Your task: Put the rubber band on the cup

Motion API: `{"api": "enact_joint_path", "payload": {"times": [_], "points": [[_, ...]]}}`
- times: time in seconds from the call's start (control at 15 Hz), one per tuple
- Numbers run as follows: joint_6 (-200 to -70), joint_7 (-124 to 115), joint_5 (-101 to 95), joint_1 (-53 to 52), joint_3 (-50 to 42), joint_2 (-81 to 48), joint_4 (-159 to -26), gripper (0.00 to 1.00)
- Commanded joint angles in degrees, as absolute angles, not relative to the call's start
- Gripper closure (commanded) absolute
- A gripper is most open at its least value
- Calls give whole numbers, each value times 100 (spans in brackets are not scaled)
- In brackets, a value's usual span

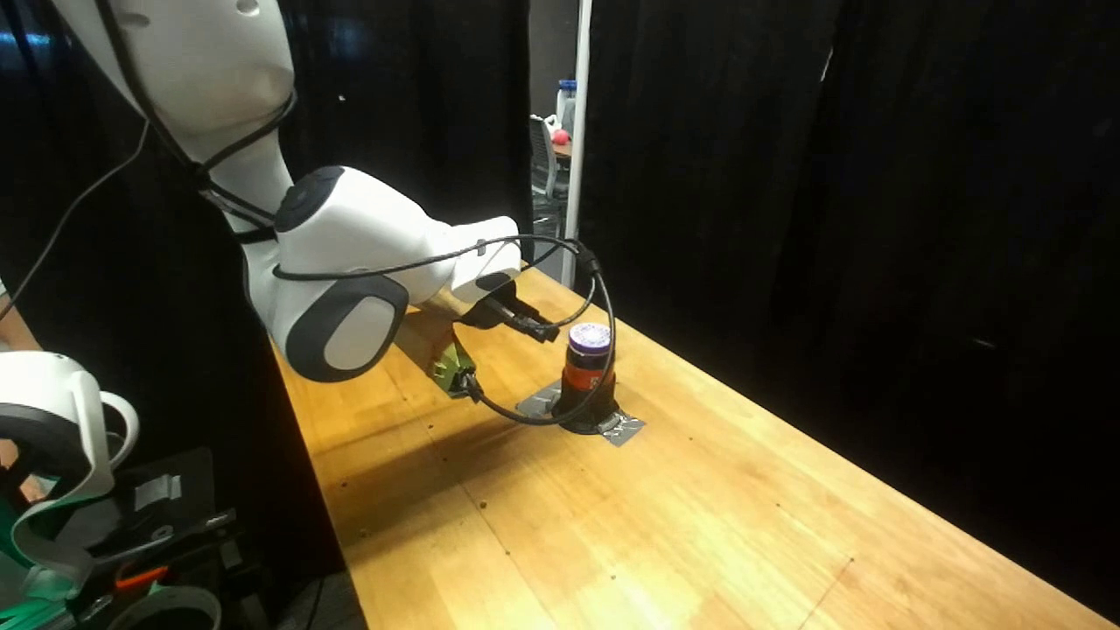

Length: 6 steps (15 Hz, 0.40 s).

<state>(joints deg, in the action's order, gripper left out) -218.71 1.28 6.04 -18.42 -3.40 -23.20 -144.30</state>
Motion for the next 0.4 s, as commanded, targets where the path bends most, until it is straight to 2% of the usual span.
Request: {"api": "enact_joint_path", "payload": {"times": [0.0,0.07,0.33], "points": [[-22008,446,784,-1691,-77,-2361,-14459,68],[-21654,254,540,-1520,64,-2197,-14545,66],[-19828,-300,-160,-863,623,-1197,-15066,37]]}}
